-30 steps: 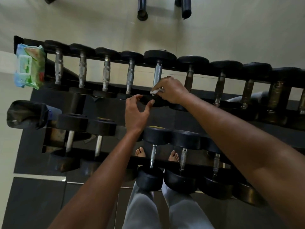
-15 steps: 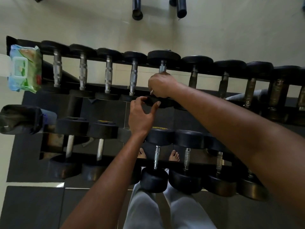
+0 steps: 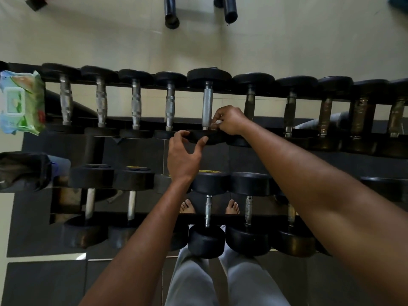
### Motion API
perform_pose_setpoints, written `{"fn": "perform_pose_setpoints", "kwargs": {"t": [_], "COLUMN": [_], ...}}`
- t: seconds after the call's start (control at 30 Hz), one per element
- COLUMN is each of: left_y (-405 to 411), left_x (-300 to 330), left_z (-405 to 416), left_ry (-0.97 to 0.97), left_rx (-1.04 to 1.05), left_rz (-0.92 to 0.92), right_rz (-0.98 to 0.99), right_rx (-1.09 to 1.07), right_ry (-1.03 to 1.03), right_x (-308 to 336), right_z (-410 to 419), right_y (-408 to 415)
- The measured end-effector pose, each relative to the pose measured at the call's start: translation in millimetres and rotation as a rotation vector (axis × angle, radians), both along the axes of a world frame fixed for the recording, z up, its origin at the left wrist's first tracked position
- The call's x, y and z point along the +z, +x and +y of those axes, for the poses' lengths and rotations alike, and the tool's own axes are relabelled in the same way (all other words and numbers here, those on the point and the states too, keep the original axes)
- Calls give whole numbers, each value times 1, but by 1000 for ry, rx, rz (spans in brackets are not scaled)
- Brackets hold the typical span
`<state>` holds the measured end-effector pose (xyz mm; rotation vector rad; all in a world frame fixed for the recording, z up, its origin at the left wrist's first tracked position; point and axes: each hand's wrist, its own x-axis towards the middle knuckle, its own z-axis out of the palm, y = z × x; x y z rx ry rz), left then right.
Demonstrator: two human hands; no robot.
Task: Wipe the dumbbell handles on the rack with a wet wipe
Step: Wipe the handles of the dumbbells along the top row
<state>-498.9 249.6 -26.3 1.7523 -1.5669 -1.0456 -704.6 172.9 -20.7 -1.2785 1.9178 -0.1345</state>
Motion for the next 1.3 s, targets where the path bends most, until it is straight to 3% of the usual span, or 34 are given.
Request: {"fn": "perform_pose_setpoints", "kwargs": {"t": [0.1,0.23,0.33,0.63,0.9,1.07,1.3], "left_y": [-2,-1,-1,1,2,1,-1], "left_x": [-2,-4,-3,-5,-9,-9,-5], "left_z": [1,0,0,0,0,2,-1], "left_ry": [3,6,8,21,22,16,-16], "left_rx": [4,-6,-10,2,9,9,-27], "left_rz": [5,16,29,21,39,62,83], "right_rz": [-2,-158,-215,66,165,74,-208], "right_rx": [-1,-65,-37,370,-226,-492,-748], "right_ry": [-18,-16,-121,-362,-696,-632,-462], "right_x": [-5,4,14,17,-2,-10,-2], "right_z": [2,11,15,11,-33,-33,-38], "right_y": [-1,-6,-4,1,16,34,33]}}
